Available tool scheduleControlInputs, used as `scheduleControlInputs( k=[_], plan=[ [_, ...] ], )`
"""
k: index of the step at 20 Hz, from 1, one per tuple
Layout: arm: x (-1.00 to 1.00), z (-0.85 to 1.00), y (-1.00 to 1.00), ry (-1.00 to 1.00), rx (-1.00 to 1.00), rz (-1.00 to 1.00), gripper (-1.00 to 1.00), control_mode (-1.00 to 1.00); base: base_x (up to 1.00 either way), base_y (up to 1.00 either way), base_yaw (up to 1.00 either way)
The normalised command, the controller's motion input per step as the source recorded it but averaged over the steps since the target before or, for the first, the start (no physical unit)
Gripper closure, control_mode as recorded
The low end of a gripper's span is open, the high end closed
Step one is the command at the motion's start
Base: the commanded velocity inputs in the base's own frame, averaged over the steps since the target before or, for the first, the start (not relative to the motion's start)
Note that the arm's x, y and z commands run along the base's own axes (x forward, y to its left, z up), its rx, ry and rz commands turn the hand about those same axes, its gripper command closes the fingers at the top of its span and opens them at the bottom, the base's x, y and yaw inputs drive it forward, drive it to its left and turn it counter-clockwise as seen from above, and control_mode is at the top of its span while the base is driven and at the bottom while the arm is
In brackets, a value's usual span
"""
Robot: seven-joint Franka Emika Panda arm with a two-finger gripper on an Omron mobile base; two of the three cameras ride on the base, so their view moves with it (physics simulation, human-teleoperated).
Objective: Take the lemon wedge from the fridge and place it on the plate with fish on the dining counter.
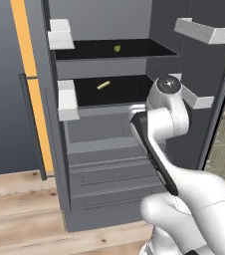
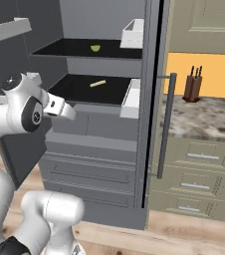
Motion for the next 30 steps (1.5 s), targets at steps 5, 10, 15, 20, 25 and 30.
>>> scheduleControlInputs(
  k=[5, 10, 15, 20, 25, 30],
  plan=[
    [0.01, 0.0, 0.0, 0.0, 0.0, 0.0, -1.0, -1.0, 0.0, 0.0, 0.0],
    [0.23, 0.01, 0.0, 0.02, 0.0, 0.0, -1.0, -1.0, 0.0, 0.0, 0.0],
    [0.11, 0.0, 0.0, 0.01, 0.0, 0.0, -1.0, 1.0, 0.66, 0.0, -0.01],
    [0.0, 0.0, 0.0, 0.0, 0.0, 0.0, -1.0, 1.0, 0.99, 0.0, 0.0],
    [0.0, 0.0, 0.0, 0.0, 0.0, 0.0, -1.0, 1.0, 0.91, 0.06, -0.04],
    [0.0, 0.0, 0.0, 0.0, 0.0, 0.0, -1.0, 1.0, 0.36, 0.0, 0.0]
  ],
)
